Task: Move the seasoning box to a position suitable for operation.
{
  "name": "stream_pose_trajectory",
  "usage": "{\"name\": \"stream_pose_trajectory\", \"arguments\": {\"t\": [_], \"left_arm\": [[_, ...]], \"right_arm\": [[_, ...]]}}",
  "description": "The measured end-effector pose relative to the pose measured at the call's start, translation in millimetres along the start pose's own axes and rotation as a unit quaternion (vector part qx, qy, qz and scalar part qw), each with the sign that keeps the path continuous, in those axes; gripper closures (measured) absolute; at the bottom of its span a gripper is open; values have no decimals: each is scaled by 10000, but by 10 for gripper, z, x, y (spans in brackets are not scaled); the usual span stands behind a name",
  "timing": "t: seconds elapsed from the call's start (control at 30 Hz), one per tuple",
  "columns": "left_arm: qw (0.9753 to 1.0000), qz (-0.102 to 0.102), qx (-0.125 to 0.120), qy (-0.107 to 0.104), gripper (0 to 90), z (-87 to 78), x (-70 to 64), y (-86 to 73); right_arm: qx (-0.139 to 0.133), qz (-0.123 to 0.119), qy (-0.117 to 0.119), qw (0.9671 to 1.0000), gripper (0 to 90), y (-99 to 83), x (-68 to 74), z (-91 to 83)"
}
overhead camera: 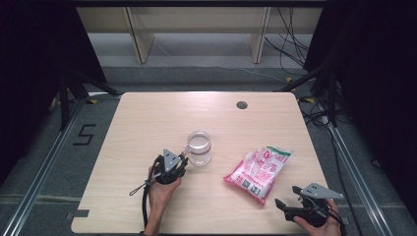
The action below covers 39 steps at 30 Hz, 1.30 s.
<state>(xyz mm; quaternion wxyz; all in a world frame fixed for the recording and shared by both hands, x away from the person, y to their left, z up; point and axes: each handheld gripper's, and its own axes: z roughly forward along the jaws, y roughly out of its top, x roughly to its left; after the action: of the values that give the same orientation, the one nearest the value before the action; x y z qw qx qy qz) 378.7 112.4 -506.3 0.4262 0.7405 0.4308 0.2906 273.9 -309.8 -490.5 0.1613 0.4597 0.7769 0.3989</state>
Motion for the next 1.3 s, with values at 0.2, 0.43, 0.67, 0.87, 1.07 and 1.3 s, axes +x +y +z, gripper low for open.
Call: {"name": "stream_pose_trajectory", "arguments": {"t": [0.2,0.43,0.67,0.87,1.07,1.3], "left_arm": [[9998,-66,46,158,744,111,27,29],[9996,-49,3,265,759,191,53,60],[9998,-52,-56,171,760,143,49,22],[10000,0,-40,-43,753,73,19,-13],[9995,101,-100,-286,752,66,-3,-22],[9963,389,-154,-746,751,36,-19,-34]], "right_arm": [[-93,-155,11,9998,189,0,-25,18],[-70,-181,33,9998,189,0,-22,22],[-69,-173,43,9998,191,-1,-24,21],[-24,-29,31,10000,192,-4,3,18],[-28,-46,33,10000,192,-3,5,19],[-26,-41,41,10000,192,-6,5,16]]}}
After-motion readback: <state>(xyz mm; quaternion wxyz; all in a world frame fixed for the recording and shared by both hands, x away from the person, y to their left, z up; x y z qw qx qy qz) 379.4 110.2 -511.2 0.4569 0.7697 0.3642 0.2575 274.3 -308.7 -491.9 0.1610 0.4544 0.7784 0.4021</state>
